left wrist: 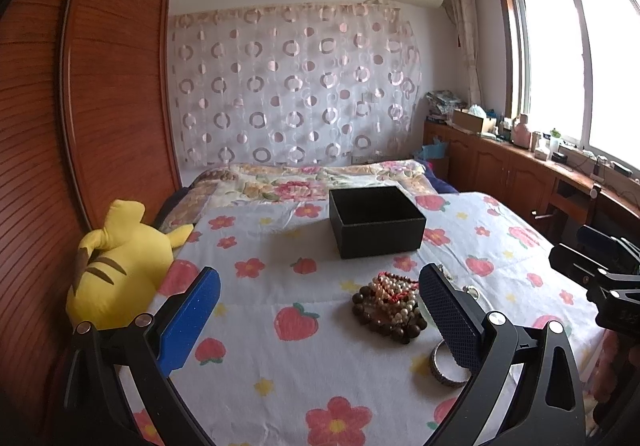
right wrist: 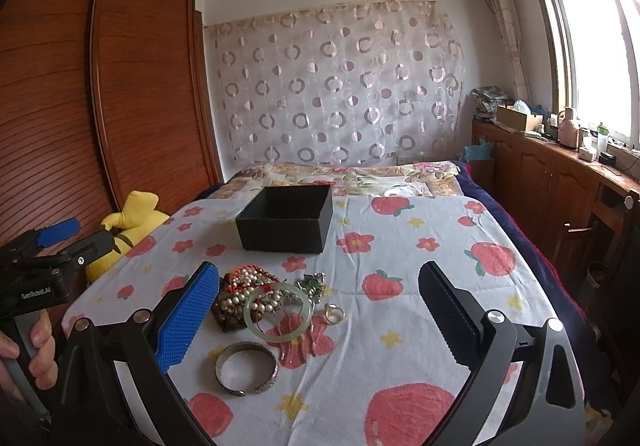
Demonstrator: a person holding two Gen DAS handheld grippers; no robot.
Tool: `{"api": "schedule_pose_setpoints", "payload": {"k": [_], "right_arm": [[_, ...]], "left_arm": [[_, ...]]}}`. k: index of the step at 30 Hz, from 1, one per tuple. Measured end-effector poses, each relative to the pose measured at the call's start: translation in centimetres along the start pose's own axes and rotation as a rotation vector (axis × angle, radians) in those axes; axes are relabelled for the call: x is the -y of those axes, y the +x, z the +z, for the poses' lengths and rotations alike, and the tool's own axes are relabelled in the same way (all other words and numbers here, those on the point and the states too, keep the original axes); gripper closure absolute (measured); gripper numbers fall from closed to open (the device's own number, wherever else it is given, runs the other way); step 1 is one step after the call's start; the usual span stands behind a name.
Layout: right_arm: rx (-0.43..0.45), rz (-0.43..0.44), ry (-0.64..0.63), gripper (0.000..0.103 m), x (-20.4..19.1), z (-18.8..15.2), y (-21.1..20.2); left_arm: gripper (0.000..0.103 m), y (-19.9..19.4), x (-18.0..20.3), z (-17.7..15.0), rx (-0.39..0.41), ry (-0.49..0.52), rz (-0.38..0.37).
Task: Organize jewelry
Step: 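Grasp the silver bangle with the left gripper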
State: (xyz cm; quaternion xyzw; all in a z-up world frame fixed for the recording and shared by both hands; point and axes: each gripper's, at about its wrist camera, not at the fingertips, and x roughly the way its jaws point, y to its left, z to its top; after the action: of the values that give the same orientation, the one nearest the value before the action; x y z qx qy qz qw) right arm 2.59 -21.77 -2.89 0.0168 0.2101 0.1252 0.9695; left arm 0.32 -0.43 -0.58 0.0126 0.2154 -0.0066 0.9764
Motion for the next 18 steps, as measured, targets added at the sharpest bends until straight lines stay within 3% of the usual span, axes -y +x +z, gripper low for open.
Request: {"api": "schedule_pose_setpoints", "payload": {"k": [7,18], "right_arm": [[-0.030,0.015,-0.017,0.002,1.3,-1.3,1.1],[-0.090,0.005,-0.031,0.002,3.4,-3.1,2.3]], "left_arm": [[0.007,2.3,0.0,-1.5,-0.076,0.007,-0.061],[0.007,6.3,1.9,-4.0,-0.223,0.030,-0.218]]}}
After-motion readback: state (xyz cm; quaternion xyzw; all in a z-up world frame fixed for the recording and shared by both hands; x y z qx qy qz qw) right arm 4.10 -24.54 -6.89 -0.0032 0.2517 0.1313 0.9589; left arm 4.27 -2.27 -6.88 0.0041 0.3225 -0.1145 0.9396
